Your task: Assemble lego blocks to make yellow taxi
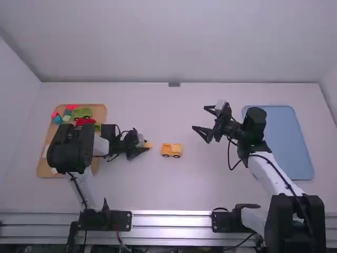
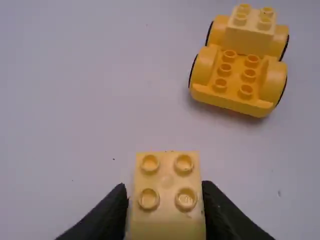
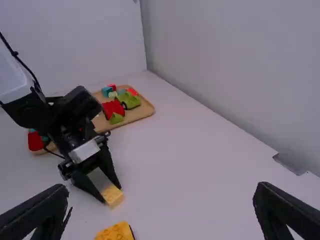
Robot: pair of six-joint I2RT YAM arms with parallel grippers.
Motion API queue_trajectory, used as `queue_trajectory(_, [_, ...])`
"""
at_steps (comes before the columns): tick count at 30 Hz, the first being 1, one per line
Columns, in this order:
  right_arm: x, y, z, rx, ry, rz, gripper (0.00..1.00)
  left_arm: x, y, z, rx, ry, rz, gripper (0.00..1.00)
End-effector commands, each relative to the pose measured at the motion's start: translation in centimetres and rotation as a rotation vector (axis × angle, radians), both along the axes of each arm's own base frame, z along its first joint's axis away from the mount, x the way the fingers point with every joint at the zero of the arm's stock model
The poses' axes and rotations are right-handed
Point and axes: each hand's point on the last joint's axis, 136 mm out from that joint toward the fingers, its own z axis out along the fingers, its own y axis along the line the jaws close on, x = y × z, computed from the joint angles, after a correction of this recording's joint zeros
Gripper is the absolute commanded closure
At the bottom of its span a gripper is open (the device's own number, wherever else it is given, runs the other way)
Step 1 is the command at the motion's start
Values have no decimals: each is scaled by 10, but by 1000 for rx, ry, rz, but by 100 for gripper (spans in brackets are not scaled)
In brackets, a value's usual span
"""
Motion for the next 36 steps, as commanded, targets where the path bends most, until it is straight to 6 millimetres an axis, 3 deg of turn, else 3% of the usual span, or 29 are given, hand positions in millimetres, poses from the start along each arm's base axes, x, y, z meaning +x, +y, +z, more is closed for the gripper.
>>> queue_trajectory(1, [-2,1,-3,3,12,7,1,-4,-4,0,-26,13,-21,65])
queue_trajectory(7, [-2,0,-3,3,11,6,1,-7,-5,-2,-23,14,-21,73])
queue_trajectory(13, [-2,1,-4,3,18,7,1,-8,-5,-2,-27,22,-22,67])
queue_trajectory(17, [-8,6,-12,-6,30,25,1,-7,-5,2,-32,23,-15,68])
queue_trajectory(22, [-28,27,-54,-145,-17,106,1,0,-7,27,-89,51,24,73])
queue_trajectory(28, [-39,43,-104,-268,-26,143,1,-4,-14,55,-140,2,-24,72])
queue_trajectory(36, [-43,66,-165,-298,-24,259,1,-13,-22,72,-220,-4,-88,75])
